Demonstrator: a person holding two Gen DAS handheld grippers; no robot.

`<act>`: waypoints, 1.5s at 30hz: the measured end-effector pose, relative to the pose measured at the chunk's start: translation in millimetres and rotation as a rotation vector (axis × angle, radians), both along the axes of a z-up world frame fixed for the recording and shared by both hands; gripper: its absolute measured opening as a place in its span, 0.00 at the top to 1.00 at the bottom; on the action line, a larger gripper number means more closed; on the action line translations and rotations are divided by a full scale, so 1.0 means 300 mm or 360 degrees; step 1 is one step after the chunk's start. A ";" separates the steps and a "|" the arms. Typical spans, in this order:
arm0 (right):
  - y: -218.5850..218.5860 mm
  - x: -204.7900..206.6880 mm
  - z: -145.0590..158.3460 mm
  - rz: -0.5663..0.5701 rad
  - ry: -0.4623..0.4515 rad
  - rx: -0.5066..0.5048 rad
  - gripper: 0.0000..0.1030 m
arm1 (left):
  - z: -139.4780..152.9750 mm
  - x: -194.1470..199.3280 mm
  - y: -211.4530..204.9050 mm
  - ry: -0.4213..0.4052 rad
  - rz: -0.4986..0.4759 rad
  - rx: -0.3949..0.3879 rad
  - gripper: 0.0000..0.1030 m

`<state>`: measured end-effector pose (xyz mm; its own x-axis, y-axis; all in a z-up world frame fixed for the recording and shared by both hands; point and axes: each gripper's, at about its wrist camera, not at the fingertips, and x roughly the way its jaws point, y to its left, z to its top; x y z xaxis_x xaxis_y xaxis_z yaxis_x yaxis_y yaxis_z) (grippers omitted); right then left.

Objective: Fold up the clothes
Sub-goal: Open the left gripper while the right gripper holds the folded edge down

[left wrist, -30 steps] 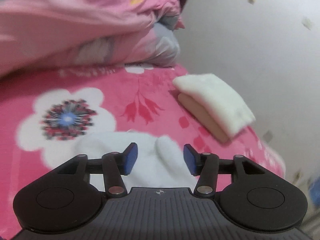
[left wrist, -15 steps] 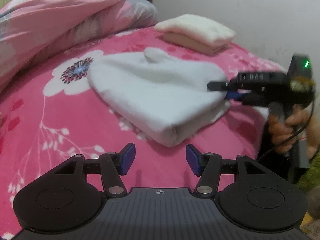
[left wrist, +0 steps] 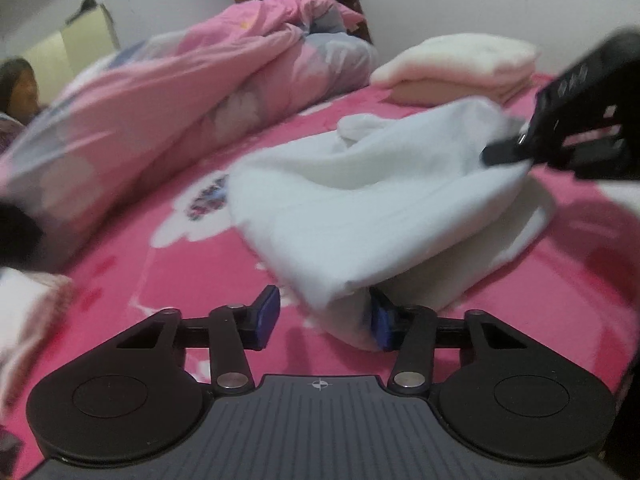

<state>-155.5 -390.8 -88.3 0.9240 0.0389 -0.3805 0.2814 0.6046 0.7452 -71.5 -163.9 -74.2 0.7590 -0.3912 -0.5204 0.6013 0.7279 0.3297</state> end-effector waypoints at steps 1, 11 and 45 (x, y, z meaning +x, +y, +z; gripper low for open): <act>0.001 -0.008 0.006 -0.0018 -0.0013 -0.0011 1.00 | 0.001 -0.002 0.009 0.0003 0.0019 -0.0004 0.59; 0.031 -0.051 0.030 -0.0054 -0.0015 -0.0087 1.00 | 0.010 -0.044 0.082 0.0013 0.0113 -0.0128 0.64; 0.030 0.017 -0.053 0.0086 0.0088 0.0166 0.98 | -0.028 -0.050 0.189 0.0130 0.0181 -0.0394 0.89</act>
